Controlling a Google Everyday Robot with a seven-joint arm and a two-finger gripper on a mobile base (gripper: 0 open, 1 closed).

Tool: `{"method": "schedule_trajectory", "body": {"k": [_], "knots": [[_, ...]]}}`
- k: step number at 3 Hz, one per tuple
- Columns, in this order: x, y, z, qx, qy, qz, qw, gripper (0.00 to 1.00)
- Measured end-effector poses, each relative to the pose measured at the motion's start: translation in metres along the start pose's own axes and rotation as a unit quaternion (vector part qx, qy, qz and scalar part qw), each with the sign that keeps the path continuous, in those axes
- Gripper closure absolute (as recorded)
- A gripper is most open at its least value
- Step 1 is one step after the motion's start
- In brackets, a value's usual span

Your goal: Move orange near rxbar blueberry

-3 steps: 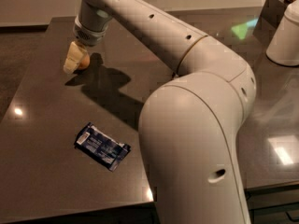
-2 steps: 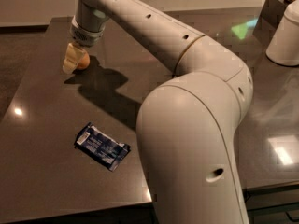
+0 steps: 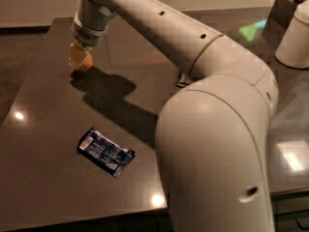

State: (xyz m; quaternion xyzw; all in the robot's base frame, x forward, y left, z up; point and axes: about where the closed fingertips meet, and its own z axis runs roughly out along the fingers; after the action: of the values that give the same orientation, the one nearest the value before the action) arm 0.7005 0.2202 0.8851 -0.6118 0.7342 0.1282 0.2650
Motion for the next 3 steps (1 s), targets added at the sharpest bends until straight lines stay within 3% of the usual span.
{"method": "schedule_trajectory", "body": {"k": [1,2,3], "knots": [[0.005,0.007,-0.023,0.005,-0.016,-0.022,0.9996,1.00],[0.031,0.027,-0.070,0.013,-0.051,-0.036,0.9979,1.00],[0.075,0.058,-0.106,0.013,-0.060,-0.061,0.9962,1.00]]}}
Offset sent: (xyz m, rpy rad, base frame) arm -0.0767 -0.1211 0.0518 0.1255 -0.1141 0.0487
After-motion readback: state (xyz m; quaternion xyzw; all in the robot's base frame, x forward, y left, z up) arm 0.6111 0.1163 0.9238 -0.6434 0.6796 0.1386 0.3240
